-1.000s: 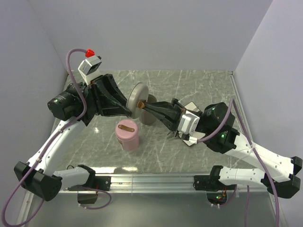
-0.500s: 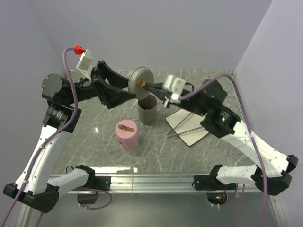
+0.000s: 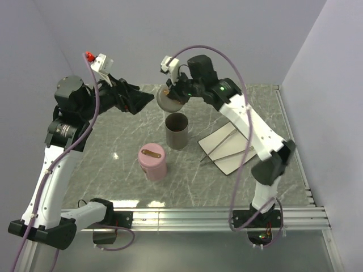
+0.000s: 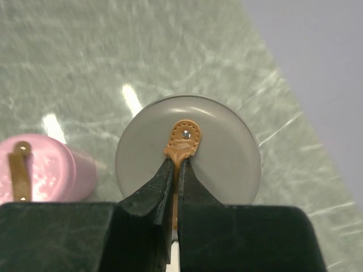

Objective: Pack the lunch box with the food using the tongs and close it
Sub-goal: Pick up the box lid from the center of the board, then close the box lid on the packing box.

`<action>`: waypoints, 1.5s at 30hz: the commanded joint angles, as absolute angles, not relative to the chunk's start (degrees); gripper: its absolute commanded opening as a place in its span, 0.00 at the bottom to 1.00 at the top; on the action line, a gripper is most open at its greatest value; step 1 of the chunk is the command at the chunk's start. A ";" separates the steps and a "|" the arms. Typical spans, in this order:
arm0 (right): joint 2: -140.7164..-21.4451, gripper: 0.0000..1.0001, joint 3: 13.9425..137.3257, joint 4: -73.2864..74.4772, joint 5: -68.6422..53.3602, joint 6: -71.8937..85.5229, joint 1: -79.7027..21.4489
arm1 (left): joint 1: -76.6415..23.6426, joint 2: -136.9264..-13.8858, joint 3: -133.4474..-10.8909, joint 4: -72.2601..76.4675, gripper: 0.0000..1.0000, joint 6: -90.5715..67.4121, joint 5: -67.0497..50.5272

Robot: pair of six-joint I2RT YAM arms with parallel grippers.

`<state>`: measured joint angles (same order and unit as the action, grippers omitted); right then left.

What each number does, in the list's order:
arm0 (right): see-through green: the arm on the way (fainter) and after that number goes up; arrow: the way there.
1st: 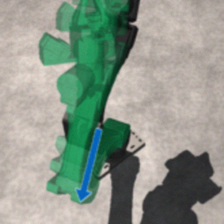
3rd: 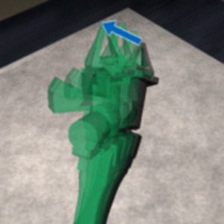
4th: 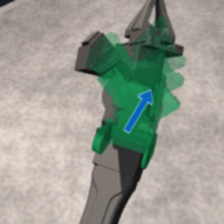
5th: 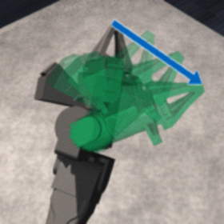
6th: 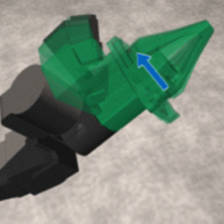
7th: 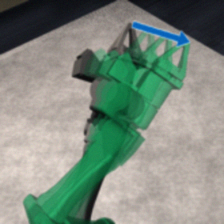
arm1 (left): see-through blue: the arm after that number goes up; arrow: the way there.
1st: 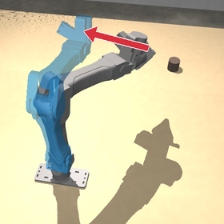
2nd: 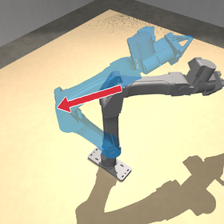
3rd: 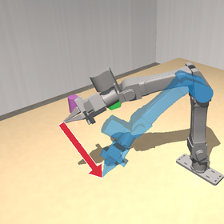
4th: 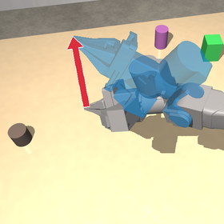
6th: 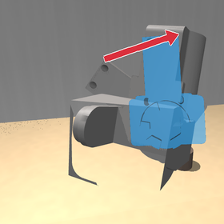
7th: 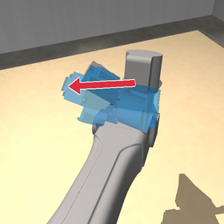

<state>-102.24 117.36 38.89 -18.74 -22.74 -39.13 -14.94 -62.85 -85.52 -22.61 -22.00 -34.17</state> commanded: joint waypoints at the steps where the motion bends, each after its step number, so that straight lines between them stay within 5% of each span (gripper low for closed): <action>1: -108.18 0.00 126.20 52.19 -19.07 -21.18 -37.97 | -13.71 -61.79 -85.26 -24.17 0.91 -19.25 -31.12; 3: -110.29 0.00 126.39 54.23 -18.11 -21.62 -37.62 | -13.27 -61.61 -85.17 -24.61 0.99 -18.55 -29.89; 45: -116.45 0.00 118.91 53.26 -19.34 -18.63 -36.83 | -7.91 -64.25 -81.74 -22.68 0.99 -23.20 -39.11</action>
